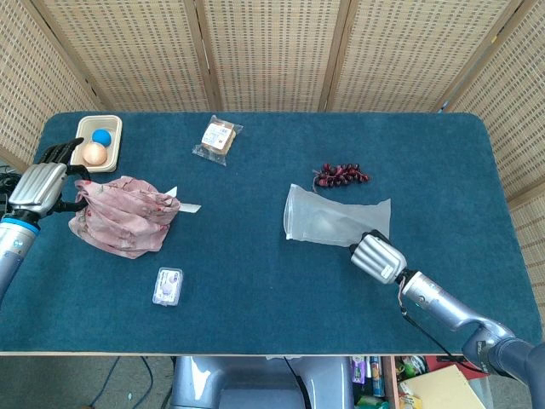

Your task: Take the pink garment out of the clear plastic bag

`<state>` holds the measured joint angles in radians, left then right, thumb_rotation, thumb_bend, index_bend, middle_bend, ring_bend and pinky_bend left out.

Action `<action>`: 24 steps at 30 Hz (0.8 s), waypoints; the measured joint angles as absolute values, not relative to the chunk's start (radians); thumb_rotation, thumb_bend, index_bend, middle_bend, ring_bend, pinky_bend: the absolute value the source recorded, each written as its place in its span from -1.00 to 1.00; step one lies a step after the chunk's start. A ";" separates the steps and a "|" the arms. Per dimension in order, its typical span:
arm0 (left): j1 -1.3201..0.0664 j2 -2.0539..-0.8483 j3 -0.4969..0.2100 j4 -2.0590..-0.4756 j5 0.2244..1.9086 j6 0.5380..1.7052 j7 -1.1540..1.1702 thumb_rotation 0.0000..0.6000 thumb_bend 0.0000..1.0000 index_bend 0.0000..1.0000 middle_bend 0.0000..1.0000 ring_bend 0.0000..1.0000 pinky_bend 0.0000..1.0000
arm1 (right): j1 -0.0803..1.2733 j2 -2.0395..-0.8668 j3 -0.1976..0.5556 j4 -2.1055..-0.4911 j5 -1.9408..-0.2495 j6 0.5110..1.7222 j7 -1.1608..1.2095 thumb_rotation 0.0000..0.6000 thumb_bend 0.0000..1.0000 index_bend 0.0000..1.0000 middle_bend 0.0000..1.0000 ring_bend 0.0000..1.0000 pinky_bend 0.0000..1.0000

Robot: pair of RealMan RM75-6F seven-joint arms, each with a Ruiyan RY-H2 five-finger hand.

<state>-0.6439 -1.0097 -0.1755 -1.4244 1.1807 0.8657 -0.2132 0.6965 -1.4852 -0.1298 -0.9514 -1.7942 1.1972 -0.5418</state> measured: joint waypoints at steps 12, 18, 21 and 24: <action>-0.577 -0.969 -0.185 -1.516 1.229 1.004 -0.199 1.00 -0.82 -1.00 -1.00 -1.00 -1.00 | 0.623 -1.412 -0.047 -1.218 -1.613 1.138 -0.680 1.00 -1.00 -1.00 -1.00 -1.00 -1.00; -0.528 -0.949 -0.169 -1.572 1.282 1.081 -0.197 1.00 -0.82 -1.00 -1.00 -1.00 -1.00 | 0.583 -1.337 -0.040 -1.327 -1.612 1.178 -0.633 1.00 -1.00 -1.00 -1.00 -1.00 -1.00; -0.492 -0.944 -0.153 -1.601 1.312 1.138 -0.179 1.00 -0.82 -1.00 -1.00 -1.00 -1.00 | 0.552 -1.313 -0.038 -1.362 -1.617 1.239 -0.575 1.00 -1.00 -1.00 -1.00 -1.00 -1.00; -0.451 -0.946 -0.139 -1.627 1.331 1.208 -0.137 1.00 -0.82 -1.00 -1.00 -1.00 -1.00 | 0.510 -1.290 -0.035 -1.403 -1.621 1.310 -0.525 1.00 -1.00 -1.00 -1.00 -1.00 -1.00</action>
<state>-0.4514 -0.9462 -0.1387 -1.6273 1.3307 1.2082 -0.1374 0.5098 -1.2899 -0.0347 -1.4026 -1.6205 1.3098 -0.5245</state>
